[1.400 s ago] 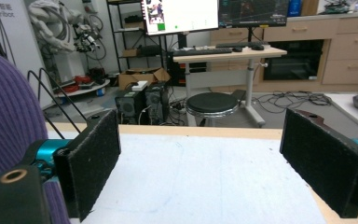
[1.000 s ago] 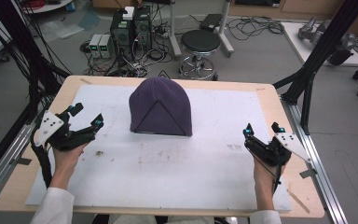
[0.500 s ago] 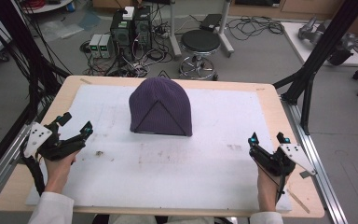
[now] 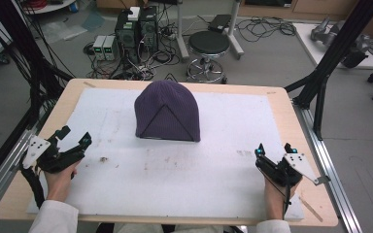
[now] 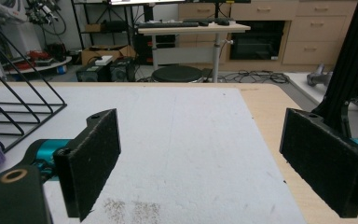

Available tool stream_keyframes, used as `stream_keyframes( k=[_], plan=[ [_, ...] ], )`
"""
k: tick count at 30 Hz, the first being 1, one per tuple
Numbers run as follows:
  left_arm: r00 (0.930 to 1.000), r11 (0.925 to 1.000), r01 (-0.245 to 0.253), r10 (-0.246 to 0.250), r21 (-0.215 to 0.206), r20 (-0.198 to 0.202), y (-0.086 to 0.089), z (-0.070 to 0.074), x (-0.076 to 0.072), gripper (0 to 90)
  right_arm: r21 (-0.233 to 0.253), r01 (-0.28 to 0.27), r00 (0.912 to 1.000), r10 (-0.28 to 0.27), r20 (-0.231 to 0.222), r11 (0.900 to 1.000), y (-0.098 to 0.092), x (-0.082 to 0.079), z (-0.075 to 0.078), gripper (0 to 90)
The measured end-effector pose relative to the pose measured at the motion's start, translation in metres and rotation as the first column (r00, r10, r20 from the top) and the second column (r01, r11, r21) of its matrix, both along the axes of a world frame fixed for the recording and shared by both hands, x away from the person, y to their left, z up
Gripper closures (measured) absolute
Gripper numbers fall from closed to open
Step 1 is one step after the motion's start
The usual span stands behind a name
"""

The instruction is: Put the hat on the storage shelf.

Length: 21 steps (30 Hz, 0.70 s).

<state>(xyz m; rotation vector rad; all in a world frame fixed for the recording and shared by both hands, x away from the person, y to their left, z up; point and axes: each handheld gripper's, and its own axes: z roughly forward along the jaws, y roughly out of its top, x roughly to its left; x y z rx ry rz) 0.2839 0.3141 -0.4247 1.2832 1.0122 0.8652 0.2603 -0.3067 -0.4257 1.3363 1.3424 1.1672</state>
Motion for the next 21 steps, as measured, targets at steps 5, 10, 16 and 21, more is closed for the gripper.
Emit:
stream_keyframes(
  k=[5,10,16,21],
  plan=[
    [0.9998,0.9999,0.010,-0.009,0.014,-0.018,-0.0029,-0.0043,0.0016,16.9,-0.006,0.008,0.9997,-0.008,-0.025,1.000,-0.0022,0.0014,-0.0063,11.8],
    [0.9999,0.9999,0.009,-0.009,0.011,-0.014,-0.0029,-0.0038,0.0014,16.9,0.000,0.004,0.9991,-0.003,-0.043,1.000,-0.0030,0.0028,-0.0078,11.8],
    [0.9998,1.0000,0.005,-0.005,0.008,-0.019,-0.0023,-0.0039,0.0012,17.0,0.013,-0.003,0.9985,0.004,-0.055,1.000,-0.0024,0.0041,-0.0086,11.8],
    [0.9998,1.0000,0.003,-0.003,0.002,-0.019,-0.0017,-0.0030,-0.0003,17.2,0.024,0.006,0.9990,-0.005,-0.045,1.000,-0.0044,0.0036,-0.0081,11.8]
  ],
)
